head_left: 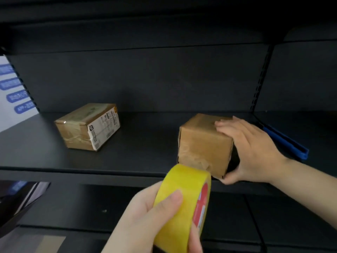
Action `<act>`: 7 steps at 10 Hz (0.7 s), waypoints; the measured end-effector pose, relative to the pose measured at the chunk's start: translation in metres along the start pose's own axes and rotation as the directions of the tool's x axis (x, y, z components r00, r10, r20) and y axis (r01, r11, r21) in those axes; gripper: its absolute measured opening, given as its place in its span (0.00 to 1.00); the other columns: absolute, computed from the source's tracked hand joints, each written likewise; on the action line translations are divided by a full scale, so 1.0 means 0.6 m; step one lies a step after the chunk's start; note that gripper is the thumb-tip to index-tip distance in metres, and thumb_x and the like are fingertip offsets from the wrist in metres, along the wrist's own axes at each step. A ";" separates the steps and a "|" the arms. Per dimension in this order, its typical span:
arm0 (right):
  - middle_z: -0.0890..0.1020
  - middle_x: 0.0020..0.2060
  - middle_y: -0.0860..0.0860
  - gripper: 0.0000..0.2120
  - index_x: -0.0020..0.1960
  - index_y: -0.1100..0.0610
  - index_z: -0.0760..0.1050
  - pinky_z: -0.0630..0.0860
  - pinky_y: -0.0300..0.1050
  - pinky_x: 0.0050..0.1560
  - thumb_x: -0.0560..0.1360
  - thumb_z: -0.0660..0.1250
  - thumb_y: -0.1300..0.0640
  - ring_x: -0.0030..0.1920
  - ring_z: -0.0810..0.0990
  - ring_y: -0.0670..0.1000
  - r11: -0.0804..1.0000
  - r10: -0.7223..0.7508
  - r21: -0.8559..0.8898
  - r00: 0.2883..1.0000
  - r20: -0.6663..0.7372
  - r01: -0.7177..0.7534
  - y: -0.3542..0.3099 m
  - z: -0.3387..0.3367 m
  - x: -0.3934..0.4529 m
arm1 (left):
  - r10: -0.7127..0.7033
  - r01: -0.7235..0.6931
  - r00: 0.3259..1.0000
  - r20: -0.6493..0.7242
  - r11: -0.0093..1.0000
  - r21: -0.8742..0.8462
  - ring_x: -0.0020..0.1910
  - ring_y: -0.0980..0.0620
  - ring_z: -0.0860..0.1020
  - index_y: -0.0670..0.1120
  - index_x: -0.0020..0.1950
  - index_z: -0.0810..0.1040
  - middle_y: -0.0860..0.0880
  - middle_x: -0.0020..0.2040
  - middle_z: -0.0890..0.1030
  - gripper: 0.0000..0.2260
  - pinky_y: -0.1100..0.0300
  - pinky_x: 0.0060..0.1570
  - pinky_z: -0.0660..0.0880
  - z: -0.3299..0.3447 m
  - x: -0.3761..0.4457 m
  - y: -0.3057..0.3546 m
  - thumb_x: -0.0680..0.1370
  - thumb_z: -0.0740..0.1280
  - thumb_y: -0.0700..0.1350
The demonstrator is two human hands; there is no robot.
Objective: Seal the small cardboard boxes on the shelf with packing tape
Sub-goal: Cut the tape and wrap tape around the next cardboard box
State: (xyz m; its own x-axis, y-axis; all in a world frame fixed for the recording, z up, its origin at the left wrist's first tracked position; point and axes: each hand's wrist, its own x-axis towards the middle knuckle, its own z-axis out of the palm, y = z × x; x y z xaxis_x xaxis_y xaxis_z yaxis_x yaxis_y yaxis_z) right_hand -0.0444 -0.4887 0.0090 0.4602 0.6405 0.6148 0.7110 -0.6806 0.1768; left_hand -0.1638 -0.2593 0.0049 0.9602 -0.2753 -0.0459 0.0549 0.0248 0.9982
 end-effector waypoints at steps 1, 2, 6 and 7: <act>0.76 0.53 0.54 0.47 0.62 0.54 0.61 0.77 0.50 0.41 0.49 0.72 0.37 0.51 0.77 0.56 0.977 0.184 0.103 0.983 0.019 -0.185 0.001 -0.021 0.028 | 0.107 -0.106 0.994 0.029 0.994 -0.024 0.42 0.40 0.80 0.47 0.54 0.80 0.36 0.42 0.81 0.22 0.38 0.50 0.77 0.011 0.005 0.056 0.62 0.72 0.53; 0.71 0.45 0.40 0.43 0.58 0.45 0.57 0.70 0.40 0.37 0.49 0.72 0.35 0.43 0.73 0.46 0.905 0.335 0.245 0.937 0.096 -0.348 0.020 -0.036 0.051 | 0.102 -0.085 0.985 0.138 0.989 -0.120 0.29 0.47 0.80 0.46 0.48 0.79 0.43 0.30 0.82 0.16 0.53 0.36 0.80 0.020 0.015 0.075 0.64 0.73 0.50; 0.77 0.46 0.42 0.28 0.52 0.49 0.68 0.70 0.28 0.41 0.56 0.72 0.41 0.47 0.76 0.39 0.468 0.547 0.701 0.799 0.249 -0.538 0.095 0.012 0.068 | -0.004 0.003 1.000 -0.006 0.991 -0.132 0.24 0.50 0.78 0.45 0.48 0.79 0.45 0.26 0.80 0.22 0.57 0.33 0.80 0.052 0.067 0.058 0.66 0.64 0.61; 0.77 0.48 0.42 0.32 0.55 0.50 0.68 0.70 0.27 0.42 0.54 0.66 0.37 0.50 0.75 0.38 0.396 0.592 0.754 0.773 0.227 -0.524 0.094 0.027 0.071 | 0.014 -0.015 1.000 -0.007 0.986 -0.166 0.25 0.50 0.79 0.48 0.44 0.81 0.45 0.27 0.80 0.18 0.56 0.34 0.80 0.057 0.073 0.054 0.66 0.66 0.61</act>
State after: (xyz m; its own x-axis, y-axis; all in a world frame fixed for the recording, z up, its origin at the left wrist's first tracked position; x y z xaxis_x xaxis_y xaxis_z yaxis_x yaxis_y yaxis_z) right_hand 0.0236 -0.4942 0.0328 0.8975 0.1730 0.4057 0.4410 -0.3371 -0.8318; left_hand -0.1291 -0.3034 0.0366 0.9629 -0.2678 -0.0325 0.0852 0.1877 0.9785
